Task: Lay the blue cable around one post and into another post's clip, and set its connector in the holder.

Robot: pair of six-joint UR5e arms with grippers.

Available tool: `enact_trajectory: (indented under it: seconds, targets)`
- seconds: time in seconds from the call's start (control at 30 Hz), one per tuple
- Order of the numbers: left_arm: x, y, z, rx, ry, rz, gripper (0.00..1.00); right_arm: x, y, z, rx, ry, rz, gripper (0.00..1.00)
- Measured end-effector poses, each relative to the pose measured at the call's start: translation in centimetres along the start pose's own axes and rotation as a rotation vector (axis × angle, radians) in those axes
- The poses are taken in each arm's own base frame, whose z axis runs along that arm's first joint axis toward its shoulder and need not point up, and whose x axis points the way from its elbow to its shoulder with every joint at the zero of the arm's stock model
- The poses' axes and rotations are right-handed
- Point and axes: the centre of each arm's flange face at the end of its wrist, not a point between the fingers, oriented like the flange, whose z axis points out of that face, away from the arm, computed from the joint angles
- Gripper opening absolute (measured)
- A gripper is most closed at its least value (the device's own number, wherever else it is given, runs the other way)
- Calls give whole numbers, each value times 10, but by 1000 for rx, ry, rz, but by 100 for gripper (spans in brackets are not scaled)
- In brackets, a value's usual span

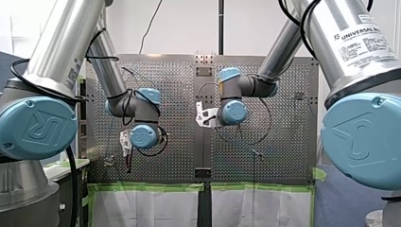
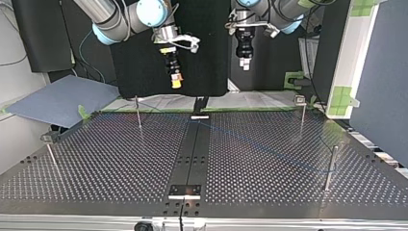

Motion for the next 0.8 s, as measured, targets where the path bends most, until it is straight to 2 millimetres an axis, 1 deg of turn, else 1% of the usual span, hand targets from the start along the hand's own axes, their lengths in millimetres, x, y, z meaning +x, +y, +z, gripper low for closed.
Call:
enact_trajectory:
  seconds: [0.17,0.37,0.6,0.8]
  targets:
    - [0,0,1,-3,2,2,100,-6,5,-3,-43,2,3,99]
    - [-8,-8,12,7,-17,-15,100,-12,7,-8,-72,-5,3,99]
    - [-11,-15,18,38,-24,-31,100,-19,2,-14,-40,-27,15,99]
    - [-12,-16,19,35,-24,-35,100,-24,-1,-19,-11,-36,36,99]
